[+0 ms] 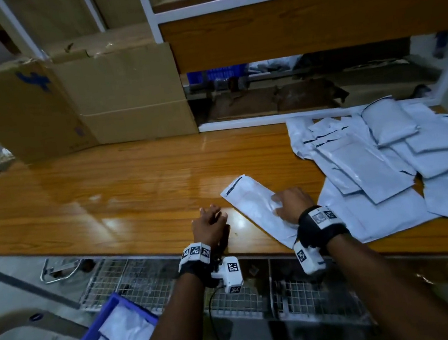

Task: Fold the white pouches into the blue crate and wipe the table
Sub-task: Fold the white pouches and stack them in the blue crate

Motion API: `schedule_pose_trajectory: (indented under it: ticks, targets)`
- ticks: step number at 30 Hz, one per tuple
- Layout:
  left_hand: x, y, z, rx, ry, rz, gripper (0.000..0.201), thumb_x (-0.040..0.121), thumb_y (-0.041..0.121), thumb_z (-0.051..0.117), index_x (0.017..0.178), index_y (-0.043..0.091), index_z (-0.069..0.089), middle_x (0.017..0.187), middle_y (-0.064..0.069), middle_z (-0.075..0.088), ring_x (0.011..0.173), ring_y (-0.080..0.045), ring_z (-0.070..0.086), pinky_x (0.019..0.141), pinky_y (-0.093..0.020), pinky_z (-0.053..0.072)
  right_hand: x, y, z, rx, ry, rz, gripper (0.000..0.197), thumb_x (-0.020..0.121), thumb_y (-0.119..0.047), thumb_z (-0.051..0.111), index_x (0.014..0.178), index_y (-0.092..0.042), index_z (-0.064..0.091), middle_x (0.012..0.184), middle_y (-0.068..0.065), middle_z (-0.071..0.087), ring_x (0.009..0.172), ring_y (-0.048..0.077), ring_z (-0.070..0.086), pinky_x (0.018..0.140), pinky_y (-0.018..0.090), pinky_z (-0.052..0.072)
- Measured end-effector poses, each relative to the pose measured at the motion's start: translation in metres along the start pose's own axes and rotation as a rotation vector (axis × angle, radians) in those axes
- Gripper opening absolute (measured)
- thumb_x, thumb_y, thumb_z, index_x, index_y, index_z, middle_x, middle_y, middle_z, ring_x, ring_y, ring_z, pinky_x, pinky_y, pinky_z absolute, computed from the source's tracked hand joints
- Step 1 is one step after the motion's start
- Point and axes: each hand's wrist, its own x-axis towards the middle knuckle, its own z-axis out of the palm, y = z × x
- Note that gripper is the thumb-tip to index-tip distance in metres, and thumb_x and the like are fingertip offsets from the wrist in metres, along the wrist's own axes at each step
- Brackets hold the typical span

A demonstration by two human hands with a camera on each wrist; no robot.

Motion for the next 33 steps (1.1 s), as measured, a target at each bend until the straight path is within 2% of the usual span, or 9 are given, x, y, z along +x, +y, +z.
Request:
schedule_pose_trajectory:
  ticks: [2, 5, 7, 14, 17, 20, 24, 28, 33]
  targets:
    - [0.000, 0.001, 0.002, 0.055, 0.005, -0.014, 0.041, 0.095, 0.040, 0.062, 0.130, 0.018, 0.065, 0.151, -0.005, 0.044, 0.152, -0.021, 0.015, 0.123, -0.050, 0.011, -0.008, -0.008, 0.005, 0.047, 0.032, 0.009, 0.043, 0.090, -0.035, 0.062, 0.129, -0.016, 0.063, 0.131, 0.013, 0.061, 0.121, 0.032, 0.054, 0.096, 0.041, 0.051]
    - [-0.002, 0.006, 0.005, 0.159, 0.012, -0.034, 0.077, 0.077, 0.078, 0.041, 0.131, 0.027, 0.063, 0.155, -0.004, 0.040, 0.152, -0.018, 0.013, 0.121, -0.052, 0.008, -0.019, -0.023, 0.017, 0.220, -0.003, -0.056, 0.048, 0.089, -0.037, 0.066, 0.132, -0.016, 0.061, 0.137, 0.009, 0.057, 0.126, 0.029, 0.052, 0.102, 0.034, 0.045]
    - [-0.003, 0.007, 0.007, 0.240, 0.015, -0.030, 0.092, 0.069, 0.086, 0.036, 0.135, 0.027, 0.060, 0.158, -0.003, 0.036, 0.152, -0.017, 0.010, 0.121, -0.051, 0.006, -0.024, -0.024, 0.013, 0.345, 0.054, -0.030, 0.045, 0.089, -0.033, 0.067, 0.131, -0.019, 0.062, 0.136, 0.004, 0.059, 0.125, 0.026, 0.055, 0.099, 0.033, 0.046]
    - [-0.004, 0.003, 0.017, 0.461, 0.048, -0.023, 0.081, 0.077, 0.070, 0.066, 0.143, 0.025, 0.051, 0.162, 0.005, 0.024, 0.153, -0.014, 0.009, 0.123, -0.048, 0.000, -0.014, 0.079, -0.044, 0.259, 0.518, 0.341, 0.058, 0.081, -0.040, 0.072, 0.133, -0.019, 0.053, 0.138, 0.010, 0.054, 0.124, 0.037, 0.050, 0.098, 0.049, 0.044]
    - [-0.006, 0.007, 0.016, 0.491, 0.052, -0.037, 0.080, 0.079, 0.068, 0.065, 0.144, 0.025, 0.049, 0.162, 0.005, 0.023, 0.153, -0.014, 0.010, 0.123, -0.047, 0.000, -0.007, 0.131, -0.060, 0.241, 0.486, 0.446, 0.074, 0.083, -0.042, 0.071, 0.145, -0.016, 0.041, 0.151, 0.014, 0.038, 0.137, 0.036, 0.035, 0.108, 0.050, 0.031]
    - [-0.009, 0.009, 0.017, 0.486, 0.055, -0.046, 0.079, 0.080, 0.067, 0.065, 0.145, 0.024, 0.048, 0.163, 0.005, 0.023, 0.153, -0.015, 0.009, 0.123, -0.046, -0.001, -0.005, 0.156, -0.065, 0.170, 0.339, 0.457, 0.062, 0.084, -0.044, 0.069, 0.133, -0.010, 0.052, 0.138, 0.019, 0.051, 0.128, 0.038, 0.046, 0.100, 0.045, 0.039]
    - [-0.013, 0.012, 0.017, 0.474, 0.076, -0.067, 0.078, 0.082, 0.064, 0.066, 0.145, 0.022, 0.048, 0.163, 0.003, 0.024, 0.153, -0.016, 0.010, 0.124, -0.045, 0.000, -0.007, 0.149, -0.060, 0.170, 0.416, 0.408, 0.014, 0.082, -0.015, 0.062, 0.084, -0.002, 0.066, 0.096, 0.025, 0.067, 0.087, 0.040, 0.064, 0.068, 0.032, 0.046]
    - [-0.018, 0.011, 0.015, 0.381, 0.152, -0.077, 0.076, 0.076, 0.059, 0.074, 0.137, 0.016, 0.056, 0.157, -0.008, 0.037, 0.150, -0.025, 0.022, 0.123, -0.046, 0.015, -0.012, 0.119, -0.066, 0.140, 0.524, 0.376, 0.016, 0.081, -0.007, 0.060, 0.089, -0.003, 0.073, 0.090, 0.026, 0.068, 0.085, 0.043, 0.065, 0.072, 0.040, 0.053]
    - [-0.013, -0.010, 0.001, 0.332, 0.259, -0.131, 0.090, 0.057, 0.079, 0.060, 0.122, 0.016, 0.063, 0.133, -0.016, 0.058, 0.133, -0.036, 0.047, 0.110, -0.053, 0.037, -0.020, 0.032, -0.045, 0.083, 0.450, 0.152, 0.024, 0.086, -0.013, 0.053, 0.097, -0.014, 0.073, 0.093, 0.018, 0.071, 0.087, 0.037, 0.067, 0.072, 0.037, 0.054]
